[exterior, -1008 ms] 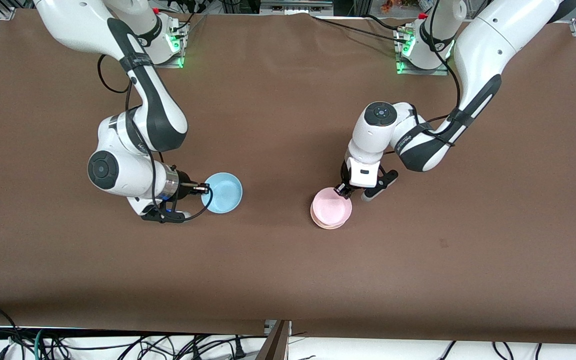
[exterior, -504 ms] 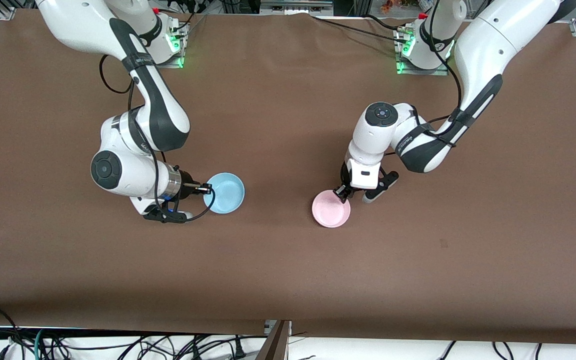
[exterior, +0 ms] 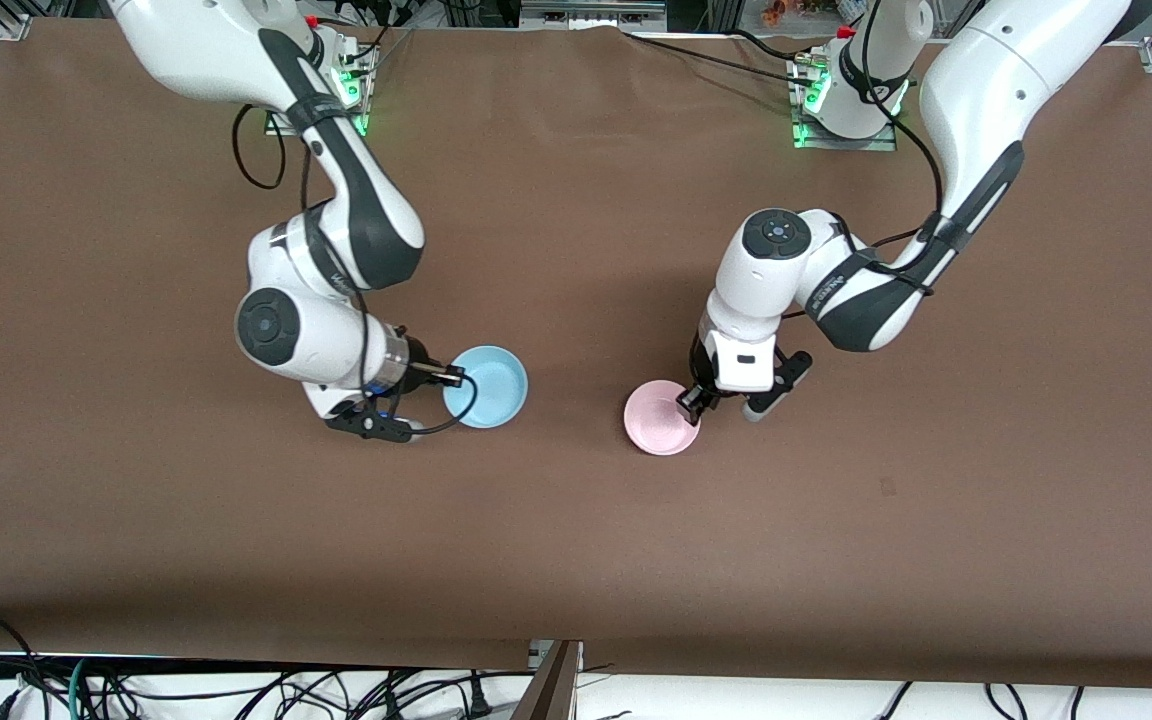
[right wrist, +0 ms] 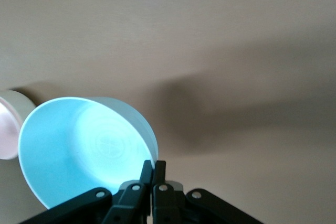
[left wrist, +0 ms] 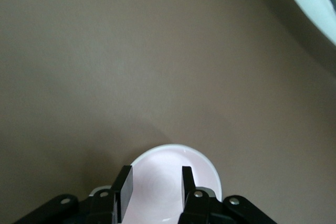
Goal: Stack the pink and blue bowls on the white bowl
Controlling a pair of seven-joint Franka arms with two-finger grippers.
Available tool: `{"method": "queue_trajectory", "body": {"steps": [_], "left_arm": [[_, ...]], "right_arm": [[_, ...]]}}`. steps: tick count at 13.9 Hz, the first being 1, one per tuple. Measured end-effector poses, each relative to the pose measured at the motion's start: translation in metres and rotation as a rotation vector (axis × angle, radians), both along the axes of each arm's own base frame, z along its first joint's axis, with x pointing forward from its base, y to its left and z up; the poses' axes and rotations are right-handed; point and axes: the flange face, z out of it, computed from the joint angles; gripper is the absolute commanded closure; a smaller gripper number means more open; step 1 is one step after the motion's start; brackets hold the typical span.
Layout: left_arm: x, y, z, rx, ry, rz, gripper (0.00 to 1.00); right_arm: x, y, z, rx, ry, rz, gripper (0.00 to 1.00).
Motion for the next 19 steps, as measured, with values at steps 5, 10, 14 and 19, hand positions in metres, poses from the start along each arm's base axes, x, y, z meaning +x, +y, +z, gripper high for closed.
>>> {"method": "queue_trajectory", "body": {"steps": [5,10,14,19], "left_arm": [[0.053,0.033,0.115,0.019,0.114,0.001,0.55],[0.085,0.125,0.173,0.016,0.189,-0.101,0.55],[0.094,0.274,0.221,-0.039,0.197,-0.234,0.55],[0.075,0.407,0.236,-0.017,0.197,-0.397,0.54]], "right_arm": [[-0.004,0.088,-0.01,0.051,-0.081,-0.119,1.0],[-0.014,0.159,-0.023,0.122,-0.142,-0.21,1.0],[-0.022,0.189,-0.039,0.154,-0.175,-0.208,1.0],[-0.032,0.205,-0.058,0.162,-0.186,-0.199,1.0]]}}
